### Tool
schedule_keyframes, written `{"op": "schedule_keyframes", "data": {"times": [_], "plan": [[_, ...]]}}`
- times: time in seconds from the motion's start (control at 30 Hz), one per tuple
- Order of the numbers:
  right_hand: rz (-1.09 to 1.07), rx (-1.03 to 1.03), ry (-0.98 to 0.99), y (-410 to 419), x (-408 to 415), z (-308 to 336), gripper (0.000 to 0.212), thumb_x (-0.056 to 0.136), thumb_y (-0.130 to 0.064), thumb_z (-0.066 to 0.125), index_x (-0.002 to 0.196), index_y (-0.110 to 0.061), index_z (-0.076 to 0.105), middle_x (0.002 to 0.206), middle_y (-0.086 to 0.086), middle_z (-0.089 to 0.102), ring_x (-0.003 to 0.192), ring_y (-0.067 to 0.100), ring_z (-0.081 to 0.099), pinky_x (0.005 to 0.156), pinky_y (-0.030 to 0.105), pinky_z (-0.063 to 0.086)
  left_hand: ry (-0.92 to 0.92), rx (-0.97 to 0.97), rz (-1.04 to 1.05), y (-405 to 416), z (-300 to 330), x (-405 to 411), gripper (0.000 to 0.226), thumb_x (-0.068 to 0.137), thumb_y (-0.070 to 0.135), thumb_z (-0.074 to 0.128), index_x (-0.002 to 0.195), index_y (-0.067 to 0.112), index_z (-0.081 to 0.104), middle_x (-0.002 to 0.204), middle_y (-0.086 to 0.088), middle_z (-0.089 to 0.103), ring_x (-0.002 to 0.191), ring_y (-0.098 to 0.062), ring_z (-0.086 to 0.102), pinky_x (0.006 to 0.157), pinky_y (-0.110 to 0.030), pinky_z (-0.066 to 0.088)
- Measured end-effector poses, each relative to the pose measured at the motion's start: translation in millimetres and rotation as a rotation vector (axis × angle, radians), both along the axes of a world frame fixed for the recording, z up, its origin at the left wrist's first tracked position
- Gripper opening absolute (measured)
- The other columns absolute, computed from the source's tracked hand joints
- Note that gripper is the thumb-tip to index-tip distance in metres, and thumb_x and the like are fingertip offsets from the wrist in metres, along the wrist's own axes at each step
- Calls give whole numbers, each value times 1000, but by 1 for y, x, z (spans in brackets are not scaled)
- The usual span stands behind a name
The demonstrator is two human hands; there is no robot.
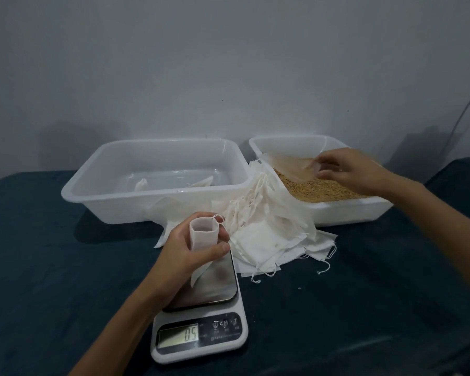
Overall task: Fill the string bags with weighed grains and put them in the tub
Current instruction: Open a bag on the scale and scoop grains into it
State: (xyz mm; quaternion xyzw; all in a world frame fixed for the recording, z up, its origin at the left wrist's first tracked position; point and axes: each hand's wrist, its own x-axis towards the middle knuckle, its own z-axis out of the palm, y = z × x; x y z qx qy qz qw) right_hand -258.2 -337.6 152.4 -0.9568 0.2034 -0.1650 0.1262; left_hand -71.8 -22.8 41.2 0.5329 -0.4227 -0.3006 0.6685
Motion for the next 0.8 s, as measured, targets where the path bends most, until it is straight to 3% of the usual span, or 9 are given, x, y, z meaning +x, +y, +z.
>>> {"op": "schedule_keyframes", "data": {"times": [0.17, 0.27, 0.33, 0.47, 0.5, 0.67, 0.8], "plan": [[241, 84, -50, 73, 4, 16, 25, 93, -8, 70, 117, -15, 71, 113, -10, 72, 107, -4, 65, 92, 9, 46, -34, 23, -18, 1, 1, -5, 37, 81, 9, 82, 114, 21, 68, 104, -12, 73, 94, -21, 70, 83, -32, 60], [278, -21, 5, 99, 7, 20, 27, 93, -15, 70, 120, -19, 71, 115, -9, 71, 108, 8, 66, 97, 33, 51, -47, 45, -22, 3, 3, -6, 39, 81, 15, 84, 115, 22, 67, 105, -9, 73, 95, -22, 70, 84, -37, 60], [279, -112, 60, 108, 9, 24, 30, 94, -19, 69, 123, -24, 70, 117, -11, 67, 108, 11, 63, 95, 41, 50, -56, 68, -3, 3, 3, -7, 37, 77, 22, 87, 109, 24, 69, 105, -6, 74, 95, -22, 71, 85, -40, 60], [307, -186, 69, 115, 13, 31, 37, 92, -13, 71, 127, -22, 69, 110, -17, 59, 100, 6, 56, 86, 15, 39, -72, 83, 2, 3, 2, -6, 32, 81, 17, 86, 107, 15, 68, 106, -7, 73, 96, -24, 71, 87, -43, 60], [304, -226, 76, 116, 13, 33, 38, 91, -11, 71, 128, -22, 69, 109, -19, 57, 98, 6, 55, 85, 15, 37, -82, 82, 2, 3, 2, -6, 32, 82, 15, 85, 109, 14, 67, 106, -7, 73, 96, -24, 71, 87, -43, 60], [300, -394, 93, 117, 16, 40, 40, 91, -9, 72, 129, -24, 69, 114, -6, 66, 102, 23, 60, 93, 31, 37, -94, 81, 3, 3, 3, -8, 37, 86, 8, 84, 116, 12, 64, 105, -6, 73, 93, -21, 70, 86, -42, 59], [294, -497, 102, 118, 17, 44, 42, 90, -13, 74, 130, -24, 68, 115, -2, 67, 102, 24, 60, 96, 37, 37, -90, 68, -10, 3, 4, -10, 38, 86, 7, 83, 117, 13, 64, 105, -7, 72, 92, -20, 70, 85, -36, 58]]}}
